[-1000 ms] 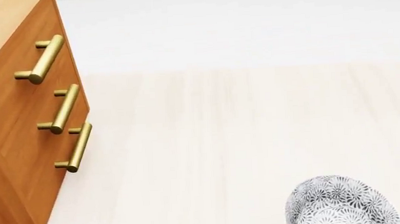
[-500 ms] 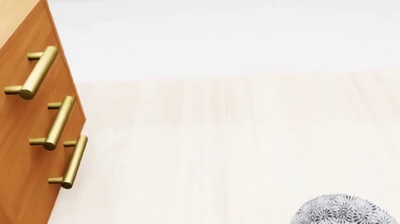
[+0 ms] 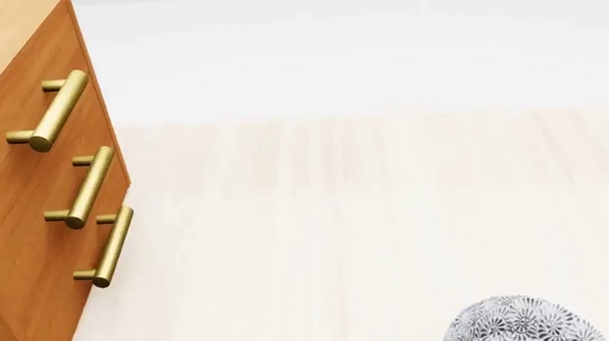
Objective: Put the bowl on top of the cabinet.
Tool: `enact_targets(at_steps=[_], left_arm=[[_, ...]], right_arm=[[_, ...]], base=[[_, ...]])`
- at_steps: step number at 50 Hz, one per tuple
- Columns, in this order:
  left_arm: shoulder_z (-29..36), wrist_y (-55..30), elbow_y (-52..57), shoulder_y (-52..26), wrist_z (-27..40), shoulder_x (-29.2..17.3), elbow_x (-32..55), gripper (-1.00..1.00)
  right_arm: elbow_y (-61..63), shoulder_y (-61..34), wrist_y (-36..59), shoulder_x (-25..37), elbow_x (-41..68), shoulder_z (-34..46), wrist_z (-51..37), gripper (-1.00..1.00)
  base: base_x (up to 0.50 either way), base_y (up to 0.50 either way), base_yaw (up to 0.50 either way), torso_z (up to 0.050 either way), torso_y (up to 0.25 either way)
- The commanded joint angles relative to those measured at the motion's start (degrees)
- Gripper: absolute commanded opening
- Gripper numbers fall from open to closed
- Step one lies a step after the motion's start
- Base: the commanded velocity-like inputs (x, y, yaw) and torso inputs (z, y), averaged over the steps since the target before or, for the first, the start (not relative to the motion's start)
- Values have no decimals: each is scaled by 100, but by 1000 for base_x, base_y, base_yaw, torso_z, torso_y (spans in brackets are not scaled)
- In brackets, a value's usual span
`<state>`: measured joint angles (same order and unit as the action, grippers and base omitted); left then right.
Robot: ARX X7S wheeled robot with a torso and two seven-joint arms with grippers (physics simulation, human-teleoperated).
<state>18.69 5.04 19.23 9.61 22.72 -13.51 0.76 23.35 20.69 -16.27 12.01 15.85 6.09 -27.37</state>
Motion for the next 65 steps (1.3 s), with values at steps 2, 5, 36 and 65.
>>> enact_targets(at_steps=[2, 5, 36, 65], left_arm=[[-49, -139, 45, -16, 157, 29, -29, 100], [-92, -124, -6, -58, -27, -7, 348, 100], [-31, -116, 22, -58, 100, -120, 436, 100], [36, -70, -9, -85, 215, -197, 483, 100]], right_arm=[[16, 16, -165, -104, 917, -382, -192, 100], [19, 20, -168, -89, 1003, -403, -203, 100], [-207, -82, -185, 15, 2931, -877, -321, 100], [-340, -71, -122, 121, 4044, -998, -209, 100]], base=[[0, 0, 0, 0, 0], [0, 0, 0, 0, 0], [0, 0, 0, 0, 0], [0, 0, 0, 0, 0]])
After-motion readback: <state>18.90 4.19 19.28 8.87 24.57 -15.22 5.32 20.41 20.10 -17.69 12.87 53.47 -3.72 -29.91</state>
